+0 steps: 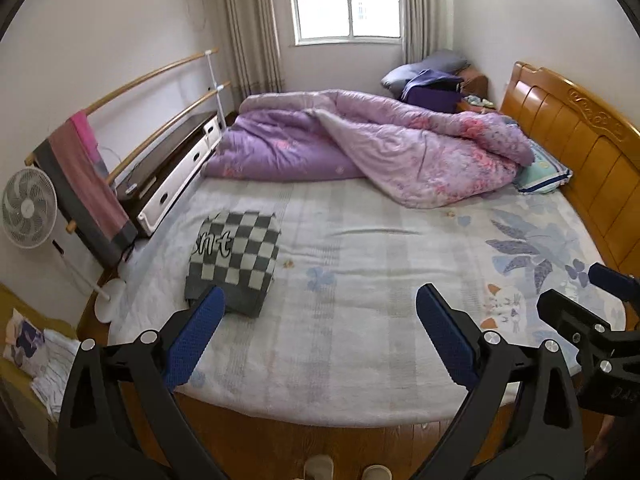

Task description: Fold large clothes

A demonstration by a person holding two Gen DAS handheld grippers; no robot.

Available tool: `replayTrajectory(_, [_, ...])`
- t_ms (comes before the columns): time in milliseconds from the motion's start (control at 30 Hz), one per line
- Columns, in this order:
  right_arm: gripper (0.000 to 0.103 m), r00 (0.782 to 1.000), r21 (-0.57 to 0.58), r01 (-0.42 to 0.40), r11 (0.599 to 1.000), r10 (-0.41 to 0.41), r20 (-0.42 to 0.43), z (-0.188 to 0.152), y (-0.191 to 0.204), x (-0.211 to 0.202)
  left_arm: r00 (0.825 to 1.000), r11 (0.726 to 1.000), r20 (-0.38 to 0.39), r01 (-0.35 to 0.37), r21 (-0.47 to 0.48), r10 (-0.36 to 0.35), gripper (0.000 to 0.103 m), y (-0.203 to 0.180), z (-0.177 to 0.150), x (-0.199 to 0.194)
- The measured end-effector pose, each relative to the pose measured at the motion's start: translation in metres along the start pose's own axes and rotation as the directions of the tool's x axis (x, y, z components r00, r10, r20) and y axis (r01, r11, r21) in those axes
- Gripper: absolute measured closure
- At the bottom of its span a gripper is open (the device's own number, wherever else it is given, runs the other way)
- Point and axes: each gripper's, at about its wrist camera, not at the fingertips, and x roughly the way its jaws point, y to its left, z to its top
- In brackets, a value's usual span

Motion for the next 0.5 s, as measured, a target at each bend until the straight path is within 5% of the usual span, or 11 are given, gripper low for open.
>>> replayTrajectory(500, [0.008,0.983,-0.045,0.126,0.991,-0.119,0.139,0.002,0.037,-0.064,0.991,0.994,0.080,0.106,0.040,-0.109,0.005,0.011,0.002,-0.064])
